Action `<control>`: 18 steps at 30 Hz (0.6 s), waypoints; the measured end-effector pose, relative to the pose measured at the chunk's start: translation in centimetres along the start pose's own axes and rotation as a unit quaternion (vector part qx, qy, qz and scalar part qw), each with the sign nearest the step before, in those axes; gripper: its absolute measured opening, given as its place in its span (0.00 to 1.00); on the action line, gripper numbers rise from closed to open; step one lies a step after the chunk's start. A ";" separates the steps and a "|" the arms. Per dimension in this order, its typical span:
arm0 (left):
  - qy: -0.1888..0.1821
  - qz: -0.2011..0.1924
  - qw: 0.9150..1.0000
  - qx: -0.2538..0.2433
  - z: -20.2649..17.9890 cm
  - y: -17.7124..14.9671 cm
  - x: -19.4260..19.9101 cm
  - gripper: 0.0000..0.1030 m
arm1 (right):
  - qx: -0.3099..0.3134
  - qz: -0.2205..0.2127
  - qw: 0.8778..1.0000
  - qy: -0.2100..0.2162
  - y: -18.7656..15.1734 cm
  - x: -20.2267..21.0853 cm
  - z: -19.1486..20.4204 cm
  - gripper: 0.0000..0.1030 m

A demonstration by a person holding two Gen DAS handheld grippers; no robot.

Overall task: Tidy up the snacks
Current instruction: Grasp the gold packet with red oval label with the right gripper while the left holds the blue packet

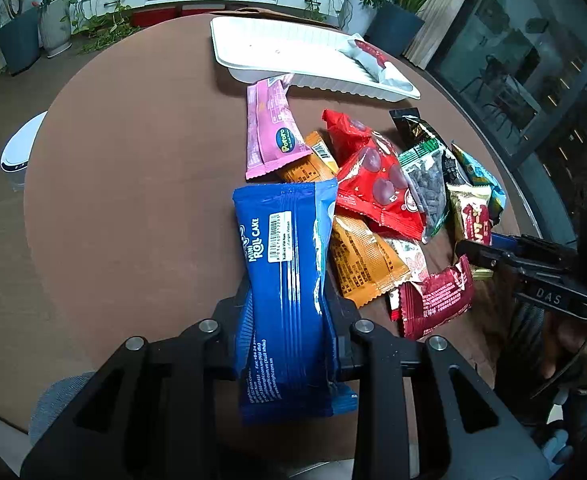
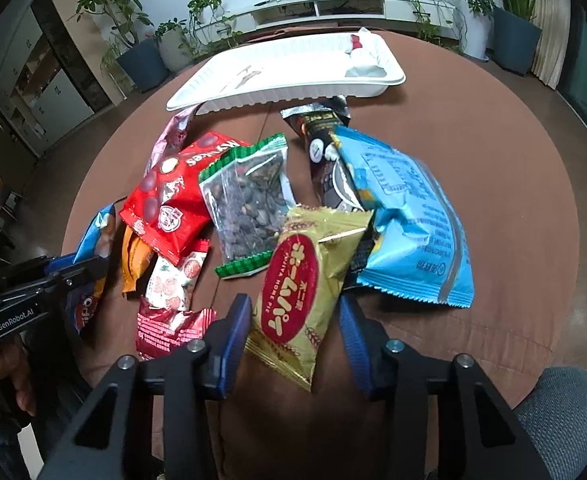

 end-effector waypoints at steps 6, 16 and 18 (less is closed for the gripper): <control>-0.003 -0.001 1.000 0.005 0.2 0.0 0.0 0.26 | -0.010 0.001 1.000 0.014 -0.1 0.2 -0.3 0.31; -0.005 -0.004 1.000 0.013 0.5 0.0 0.0 0.26 | -0.011 -0.003 0.999 0.040 -0.3 1.0 0.0 0.20; -0.006 -0.005 1.000 0.013 0.6 -0.1 0.1 0.26 | -0.007 -0.004 0.999 0.044 -0.4 1.3 0.3 0.20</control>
Point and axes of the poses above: each gripper's, at about its wrist camera, not at the fingertips, and x roughly against the way its jaws point, z to its left, y to its top, the point moved 3 cm from there along -x, roughly the way its jaws point, and after that the axes turned 1 degree about -y, right-handed, at the moved point
